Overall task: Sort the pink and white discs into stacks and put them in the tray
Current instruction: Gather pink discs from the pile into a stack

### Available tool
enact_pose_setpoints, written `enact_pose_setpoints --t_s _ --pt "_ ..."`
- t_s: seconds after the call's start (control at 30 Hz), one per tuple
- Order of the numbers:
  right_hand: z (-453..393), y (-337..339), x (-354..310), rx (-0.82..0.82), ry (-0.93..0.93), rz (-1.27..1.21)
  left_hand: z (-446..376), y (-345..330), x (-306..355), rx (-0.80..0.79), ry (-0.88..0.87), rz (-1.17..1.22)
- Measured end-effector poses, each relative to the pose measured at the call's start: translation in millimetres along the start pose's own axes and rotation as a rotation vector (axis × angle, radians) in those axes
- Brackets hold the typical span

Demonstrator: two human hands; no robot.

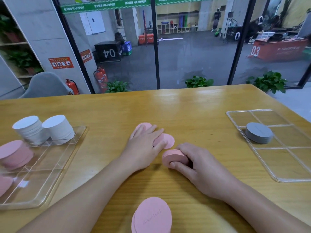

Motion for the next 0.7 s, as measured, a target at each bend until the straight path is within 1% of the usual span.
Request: enact_pose_setpoints --t_s 0.07,0.2,0.27,0.33,0.4,0.5,0.7 --pt "0.9 -1.1 -2.1 -0.002 -0.002 0.000 21.1 5.1 3.5 0.030 -0.006 0.032" --pt "2.2 -0.8 -2.5 0.004 -0.019 -0.002 36.9 9.2 -0.5 0.087 -0.018 0.097" --pt "2.5 -0.7 -1.4 0.002 -0.028 0.004 39.4 11.5 -7.8 0.158 -0.018 0.082" --pt "2.6 -0.2 -1.9 0.002 -0.036 0.003 40.5 14.3 -18.3 0.203 0.065 0.062" --pt "2.8 -0.5 -2.1 0.004 -0.036 -0.006 38.6 17.1 -25.9 0.174 0.175 0.027" --pt "2.7 -0.3 -0.6 0.001 -0.041 -0.004 33.9 18.8 -26.5 0.122 0.215 -0.072" --pt "3.0 -0.5 0.7 -0.011 -0.056 0.012 35.1 24.3 -34.3 0.164 0.289 0.069"
Point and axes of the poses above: each hand's wrist, its own z-axis away from the middle knuckle, its own y-axis out of the back of the hand, x = y × z, the point moved 5 cm from there along -z, towards the middle knuckle, and after that the axes turned 8 degrees about -y, right-handed, at the moved point
